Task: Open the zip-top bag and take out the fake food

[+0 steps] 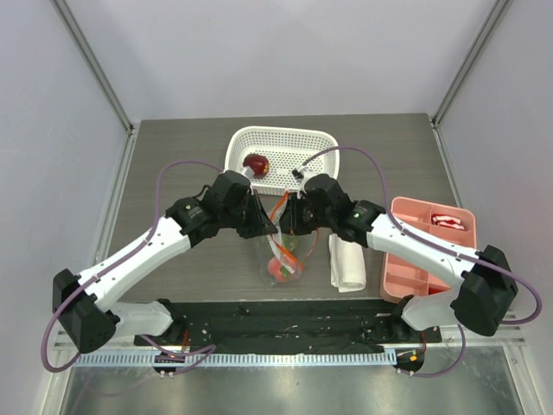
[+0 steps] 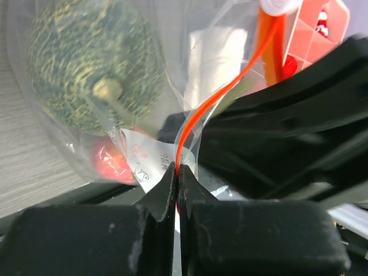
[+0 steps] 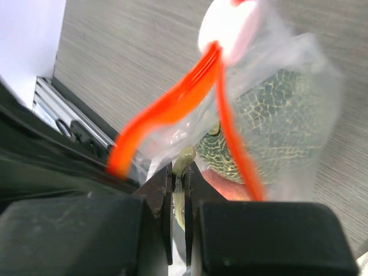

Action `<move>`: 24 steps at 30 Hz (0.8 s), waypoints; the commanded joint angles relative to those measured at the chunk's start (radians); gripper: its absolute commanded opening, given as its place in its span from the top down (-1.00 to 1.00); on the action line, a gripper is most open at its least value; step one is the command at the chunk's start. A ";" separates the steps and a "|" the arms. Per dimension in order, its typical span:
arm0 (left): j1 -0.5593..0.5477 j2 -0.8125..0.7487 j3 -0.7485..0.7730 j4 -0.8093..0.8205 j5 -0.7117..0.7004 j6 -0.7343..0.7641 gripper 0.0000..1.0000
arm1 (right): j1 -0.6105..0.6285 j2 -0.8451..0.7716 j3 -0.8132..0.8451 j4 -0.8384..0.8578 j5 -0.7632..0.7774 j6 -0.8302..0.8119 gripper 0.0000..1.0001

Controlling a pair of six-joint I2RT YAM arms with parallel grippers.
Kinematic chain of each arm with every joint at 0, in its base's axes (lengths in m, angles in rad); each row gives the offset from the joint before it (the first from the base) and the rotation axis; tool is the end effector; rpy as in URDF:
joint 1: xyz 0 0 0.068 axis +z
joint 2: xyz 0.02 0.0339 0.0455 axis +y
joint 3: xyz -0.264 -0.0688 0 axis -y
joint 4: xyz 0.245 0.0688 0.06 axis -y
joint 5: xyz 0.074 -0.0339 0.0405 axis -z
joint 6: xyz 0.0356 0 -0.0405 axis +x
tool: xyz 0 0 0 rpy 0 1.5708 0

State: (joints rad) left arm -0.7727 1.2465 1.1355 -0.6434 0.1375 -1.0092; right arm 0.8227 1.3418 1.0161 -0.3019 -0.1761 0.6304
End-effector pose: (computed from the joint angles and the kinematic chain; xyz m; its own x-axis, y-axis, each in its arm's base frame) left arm 0.1868 -0.1889 0.3214 -0.9070 -0.2867 -0.3086 -0.0087 0.7452 -0.6668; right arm 0.1993 0.2239 0.2850 -0.8049 -0.0142 -0.5932 -0.4254 0.7107 0.5602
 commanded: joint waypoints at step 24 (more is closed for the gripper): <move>-0.004 -0.076 -0.039 0.004 -0.067 0.041 1.00 | -0.125 0.027 0.430 -0.466 -0.247 0.207 0.98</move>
State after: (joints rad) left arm -0.7731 1.1816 1.0508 -0.6460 0.1268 -0.9958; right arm 0.6937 1.3991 1.3758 -0.7223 -0.2714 0.8417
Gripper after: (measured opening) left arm 0.002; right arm 0.083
